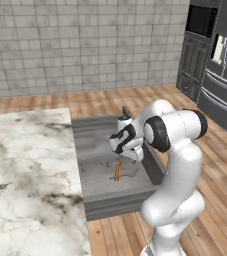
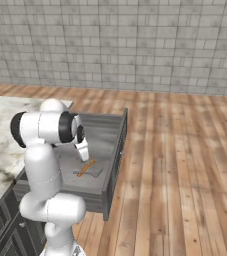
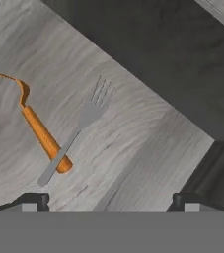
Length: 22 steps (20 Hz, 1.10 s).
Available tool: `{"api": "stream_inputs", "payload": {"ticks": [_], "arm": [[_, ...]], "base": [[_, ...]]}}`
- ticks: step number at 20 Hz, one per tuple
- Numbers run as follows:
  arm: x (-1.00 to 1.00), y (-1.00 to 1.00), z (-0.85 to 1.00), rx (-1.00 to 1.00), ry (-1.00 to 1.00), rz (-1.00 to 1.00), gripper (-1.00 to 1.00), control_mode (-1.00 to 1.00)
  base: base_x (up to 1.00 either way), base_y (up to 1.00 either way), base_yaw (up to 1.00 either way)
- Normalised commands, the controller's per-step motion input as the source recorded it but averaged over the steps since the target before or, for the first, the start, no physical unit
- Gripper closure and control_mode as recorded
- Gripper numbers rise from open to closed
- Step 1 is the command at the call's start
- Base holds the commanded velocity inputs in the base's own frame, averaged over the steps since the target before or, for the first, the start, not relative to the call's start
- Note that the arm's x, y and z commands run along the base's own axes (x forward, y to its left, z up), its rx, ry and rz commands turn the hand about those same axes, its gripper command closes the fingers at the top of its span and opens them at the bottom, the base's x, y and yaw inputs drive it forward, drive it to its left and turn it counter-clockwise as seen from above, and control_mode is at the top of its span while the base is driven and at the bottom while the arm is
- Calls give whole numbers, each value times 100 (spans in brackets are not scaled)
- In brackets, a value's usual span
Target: Organize the utensils by type. Pick up the wooden spoons from the counter and place them in the open cabinet. Then pick up the metallic utensils from the counter and place them in the open drawer.
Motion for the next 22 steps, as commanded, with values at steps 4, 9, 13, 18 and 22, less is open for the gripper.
{"api": "stream_inputs", "payload": {"ticks": [4, 9, 13, 18, 22], "arm": [[-63, -17, 45, 0, -34, 57, -100, -100], [-53, -18, 51, 4, -25, 62, -100, -100], [-32, -2, 74, 0, -2, 26, -100, -100], [-47, -1, 73, 0, -1, 23, -100, -100], [-58, -4, 58, -6, -3, 21, -100, -100]], "base": [[0, 0, 0], [0, 0, 0], [0, 0, 0], [0, 0, 0], [0, 0, 0]]}}
